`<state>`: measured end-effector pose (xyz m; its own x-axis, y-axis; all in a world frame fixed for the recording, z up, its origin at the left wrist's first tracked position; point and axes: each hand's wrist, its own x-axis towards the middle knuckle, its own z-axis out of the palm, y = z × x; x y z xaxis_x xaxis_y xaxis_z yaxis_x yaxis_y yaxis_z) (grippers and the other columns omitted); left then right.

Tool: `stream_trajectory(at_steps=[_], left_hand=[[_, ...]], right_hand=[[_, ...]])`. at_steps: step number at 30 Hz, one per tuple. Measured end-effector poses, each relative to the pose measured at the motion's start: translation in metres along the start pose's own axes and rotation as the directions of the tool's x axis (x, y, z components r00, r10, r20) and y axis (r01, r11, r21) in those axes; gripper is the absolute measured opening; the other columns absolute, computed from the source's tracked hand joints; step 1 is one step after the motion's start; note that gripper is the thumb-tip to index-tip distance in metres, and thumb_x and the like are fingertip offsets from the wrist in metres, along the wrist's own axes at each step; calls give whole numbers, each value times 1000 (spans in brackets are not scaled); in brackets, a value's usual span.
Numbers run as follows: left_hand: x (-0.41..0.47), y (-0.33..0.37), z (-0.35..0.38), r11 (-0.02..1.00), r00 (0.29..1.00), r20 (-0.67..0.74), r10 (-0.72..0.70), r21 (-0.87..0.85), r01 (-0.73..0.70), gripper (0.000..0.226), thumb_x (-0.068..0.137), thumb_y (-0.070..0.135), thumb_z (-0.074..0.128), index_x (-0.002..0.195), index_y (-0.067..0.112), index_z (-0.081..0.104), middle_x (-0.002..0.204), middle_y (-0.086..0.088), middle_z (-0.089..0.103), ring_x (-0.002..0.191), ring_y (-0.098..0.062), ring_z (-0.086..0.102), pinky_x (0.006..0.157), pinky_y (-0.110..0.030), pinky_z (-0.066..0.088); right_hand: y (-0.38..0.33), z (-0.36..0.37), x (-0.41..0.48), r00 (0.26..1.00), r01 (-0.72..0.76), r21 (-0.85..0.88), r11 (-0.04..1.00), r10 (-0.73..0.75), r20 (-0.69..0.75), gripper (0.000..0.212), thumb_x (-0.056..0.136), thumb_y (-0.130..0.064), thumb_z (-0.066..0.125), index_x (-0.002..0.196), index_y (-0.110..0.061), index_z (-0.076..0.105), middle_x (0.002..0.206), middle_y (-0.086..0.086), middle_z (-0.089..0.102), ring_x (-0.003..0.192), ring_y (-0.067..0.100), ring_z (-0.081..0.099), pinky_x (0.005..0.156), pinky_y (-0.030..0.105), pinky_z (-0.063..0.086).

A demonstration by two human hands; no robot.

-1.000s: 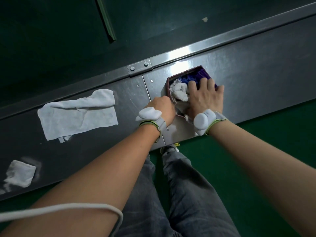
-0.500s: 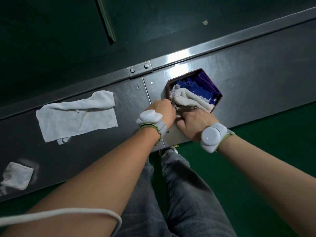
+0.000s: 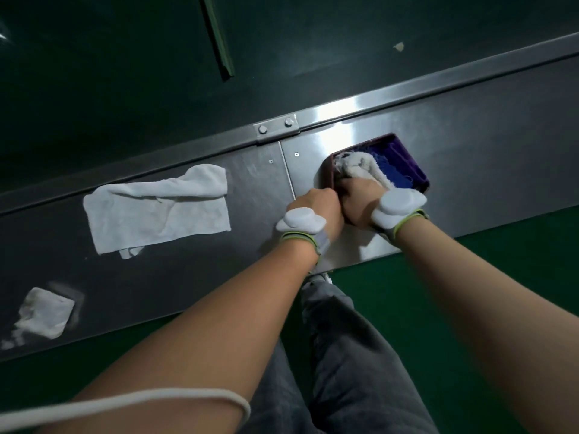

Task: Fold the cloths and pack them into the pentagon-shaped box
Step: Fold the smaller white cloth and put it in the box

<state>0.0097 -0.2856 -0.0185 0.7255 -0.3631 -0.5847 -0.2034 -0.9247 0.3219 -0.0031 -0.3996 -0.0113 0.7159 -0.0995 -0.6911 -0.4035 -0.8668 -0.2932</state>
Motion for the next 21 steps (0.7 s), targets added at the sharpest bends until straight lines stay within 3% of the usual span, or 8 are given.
stream_trajectory(at_steps=[4, 6, 8, 10, 12, 15, 17, 21], left_hand=[[-1, 7, -1, 998, 995, 95, -10, -68, 16, 28, 89, 17, 44, 102, 6, 65, 103, -21, 68, 91, -42, 65, 67, -36, 43], [-6, -2, -4, 986, 991, 128, 48, -162, -27, 25, 91, 22, 44, 105, 11, 60, 105, -23, 66, 93, -43, 63, 70, -38, 46], [-14, -22, -9, 949, 987, 115, 111, -306, -71, 26, 93, 33, 45, 106, 15, 58, 104, -21, 67, 93, -42, 62, 73, -39, 50], [-28, -61, -12, 923, 998, 34, 55, -383, -37, 28, 93, 40, 43, 103, 21, 60, 101, -13, 70, 92, -38, 62, 75, -40, 51], [-41, -116, -13, 925, 994, -57, -89, -375, 62, 25, 90, 40, 44, 99, 24, 60, 98, -6, 72, 89, -34, 63, 73, -38, 52], [-63, -205, -12, 919, 945, -170, -279, -334, 211, 16, 88, 30, 50, 92, 19, 60, 94, -7, 68, 86, -31, 61, 67, -31, 45], [-73, -238, -15, 912, 899, -275, -341, -329, 246, 12, 88, 23, 55, 89, 13, 60, 92, -10, 64, 81, -32, 59, 62, -30, 39], [-78, -294, -27, 801, 648, -486, -587, -467, 374, 26, 85, 18, 57, 108, 6, 56, 113, -21, 55, 101, -37, 54, 83, -41, 45]], right_hand=[[2, -12, -1, 989, -71, -95, 993, 83, 124, 43, 96, -18, 43, 138, -9, 46, 147, 13, 40, 135, 28, 33, 102, 26, 20], [-9, -14, -6, 987, -113, -113, 987, 125, 104, 42, 94, -23, 45, 133, -10, 53, 140, 16, 48, 129, 33, 41, 100, 32, 30], [-28, -18, -20, 968, -200, -106, 974, 180, -173, 36, 88, -31, 46, 115, -17, 65, 115, 19, 63, 101, 38, 60, 76, 39, 48], [-54, -17, -39, 850, -148, -15, 989, 119, -512, 28, 82, -34, 44, 90, -22, 68, 80, 12, 65, 65, 33, 58, 55, 30, 41], [-87, -10, -51, 787, -23, -40, 999, -7, -617, 24, 78, -37, 44, 79, -26, 65, 58, 2, 56, 51, 27, 49, 47, 21, 35], [-132, 29, -29, 968, 20, 27, 999, -13, -249, 31, 83, -48, 47, 95, -29, 67, 82, 2, 72, 73, 29, 64, 57, 28, 45], [-146, 51, 0, 998, -53, 124, 991, 47, 44, 36, 83, -49, 56, 105, -25, 69, 100, 4, 72, 91, 28, 65, 69, 29, 48], [-178, 89, 46, 974, -202, 400, 894, 224, -10, 32, 75, -44, 64, 94, -20, 56, 92, 3, 65, 76, 23, 61, 62, 28, 43]])
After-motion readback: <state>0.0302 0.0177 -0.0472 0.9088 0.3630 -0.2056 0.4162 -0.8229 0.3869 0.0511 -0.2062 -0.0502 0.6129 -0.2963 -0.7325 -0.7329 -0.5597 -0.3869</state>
